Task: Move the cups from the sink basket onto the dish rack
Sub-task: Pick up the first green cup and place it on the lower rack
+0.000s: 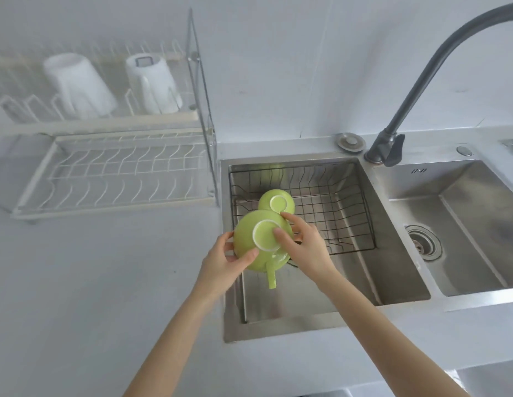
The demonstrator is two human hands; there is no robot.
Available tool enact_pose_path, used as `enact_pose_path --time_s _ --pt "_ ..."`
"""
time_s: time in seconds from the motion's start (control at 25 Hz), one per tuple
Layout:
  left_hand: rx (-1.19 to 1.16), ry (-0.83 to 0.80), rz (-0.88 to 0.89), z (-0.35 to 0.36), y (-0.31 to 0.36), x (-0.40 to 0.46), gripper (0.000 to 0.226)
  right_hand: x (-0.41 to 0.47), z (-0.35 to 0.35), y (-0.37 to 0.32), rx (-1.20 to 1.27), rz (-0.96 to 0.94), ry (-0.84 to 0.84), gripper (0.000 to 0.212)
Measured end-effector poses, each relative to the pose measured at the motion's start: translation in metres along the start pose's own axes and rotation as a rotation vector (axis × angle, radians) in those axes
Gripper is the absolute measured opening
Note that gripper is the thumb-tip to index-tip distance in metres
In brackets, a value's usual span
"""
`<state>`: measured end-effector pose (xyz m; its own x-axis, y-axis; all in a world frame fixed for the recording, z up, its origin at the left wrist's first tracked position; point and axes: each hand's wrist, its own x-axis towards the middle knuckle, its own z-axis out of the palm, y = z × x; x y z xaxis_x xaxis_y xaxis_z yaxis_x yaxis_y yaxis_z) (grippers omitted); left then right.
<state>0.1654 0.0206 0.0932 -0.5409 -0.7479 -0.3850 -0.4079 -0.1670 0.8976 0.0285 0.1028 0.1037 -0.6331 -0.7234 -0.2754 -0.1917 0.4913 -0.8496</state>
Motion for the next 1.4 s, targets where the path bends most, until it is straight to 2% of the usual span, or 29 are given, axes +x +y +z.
enact_pose_path --time_s 0.36,0.48,0.72,1.12,1.4 --pt "0.158 0.066 0.153 -0.107 -0.023 -0.013 0.068 -0.015 0.092 -0.048 0.08 -0.033 0.01 0.04" --pt "0.193 0.038 0.197 -0.137 -0.028 -0.013 0.072 -0.014 0.116 -0.066 0.133 -0.046 0.018 0.038" --pt "0.321 0.036 0.279 -0.186 -0.022 0.003 0.063 0.002 0.152 -0.101 0.16 -0.049 0.035 0.037" --pt "0.501 -0.012 0.353 -0.214 0.0 0.08 0.058 0.059 0.17 -0.134 0.089 0.029 0.116 0.042" --pt "0.627 -0.008 0.318 -0.211 -0.004 0.132 0.063 0.103 0.175 -0.136 -0.107 0.065 0.056 0.05"
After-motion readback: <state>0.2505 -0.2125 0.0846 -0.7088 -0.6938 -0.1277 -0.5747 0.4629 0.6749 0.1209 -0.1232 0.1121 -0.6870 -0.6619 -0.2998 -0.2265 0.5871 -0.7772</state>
